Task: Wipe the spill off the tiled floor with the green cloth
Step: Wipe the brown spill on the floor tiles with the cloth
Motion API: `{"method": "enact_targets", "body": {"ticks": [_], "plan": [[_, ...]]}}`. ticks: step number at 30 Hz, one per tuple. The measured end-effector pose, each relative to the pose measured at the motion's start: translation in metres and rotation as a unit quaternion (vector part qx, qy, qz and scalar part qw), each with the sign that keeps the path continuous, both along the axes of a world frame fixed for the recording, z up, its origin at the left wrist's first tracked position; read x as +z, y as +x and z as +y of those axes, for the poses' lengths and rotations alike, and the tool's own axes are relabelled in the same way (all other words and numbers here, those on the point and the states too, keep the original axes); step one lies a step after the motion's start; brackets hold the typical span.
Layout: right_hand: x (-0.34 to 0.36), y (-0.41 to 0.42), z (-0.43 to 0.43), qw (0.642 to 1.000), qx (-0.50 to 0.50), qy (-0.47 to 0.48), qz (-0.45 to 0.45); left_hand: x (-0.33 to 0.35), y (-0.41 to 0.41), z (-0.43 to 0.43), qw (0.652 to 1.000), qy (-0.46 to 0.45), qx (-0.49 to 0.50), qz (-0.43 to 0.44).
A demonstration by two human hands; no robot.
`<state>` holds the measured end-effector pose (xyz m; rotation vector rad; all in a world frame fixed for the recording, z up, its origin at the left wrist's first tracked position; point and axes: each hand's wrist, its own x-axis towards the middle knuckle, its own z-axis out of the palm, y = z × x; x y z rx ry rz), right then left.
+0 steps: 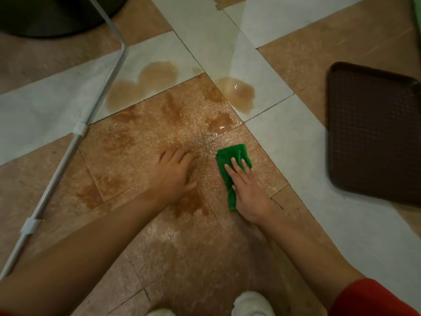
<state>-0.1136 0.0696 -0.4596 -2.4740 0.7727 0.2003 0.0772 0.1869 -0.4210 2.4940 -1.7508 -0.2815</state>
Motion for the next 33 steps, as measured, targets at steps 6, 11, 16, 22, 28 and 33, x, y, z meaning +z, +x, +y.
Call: {"method": "enact_targets", "body": {"ticks": [6, 11, 16, 22, 28, 33], "plan": [[0.004, 0.040, -0.009, 0.996, -0.089, 0.006, 0.007, -0.006, 0.011, 0.018, 0.997, 0.062, 0.001, -0.036], [0.007, 0.038, 0.010, 0.999, 0.001, 0.017, -0.029, -0.003, 0.016, 0.032, 0.996, 0.084, 0.003, -0.039], [0.003, 0.027, 0.016, 0.999, 0.041, 0.006, -0.013, -0.004, 0.014, 0.048, 0.997, 0.066, 0.040, 0.013], [0.010, 0.066, 0.006, 0.998, 0.055, -0.008, 0.015, 0.002, 0.017, 0.049, 0.997, 0.066, 0.039, 0.007], [0.009, 0.039, 0.020, 0.985, 0.173, 0.012, -0.009, 0.007, 0.020, 0.043, 0.998, 0.037, 0.047, 0.001], [0.008, 0.047, 0.006, 0.990, 0.139, 0.005, 0.009, 0.011, 0.022, 0.041, 0.999, 0.023, 0.046, -0.012]]}}
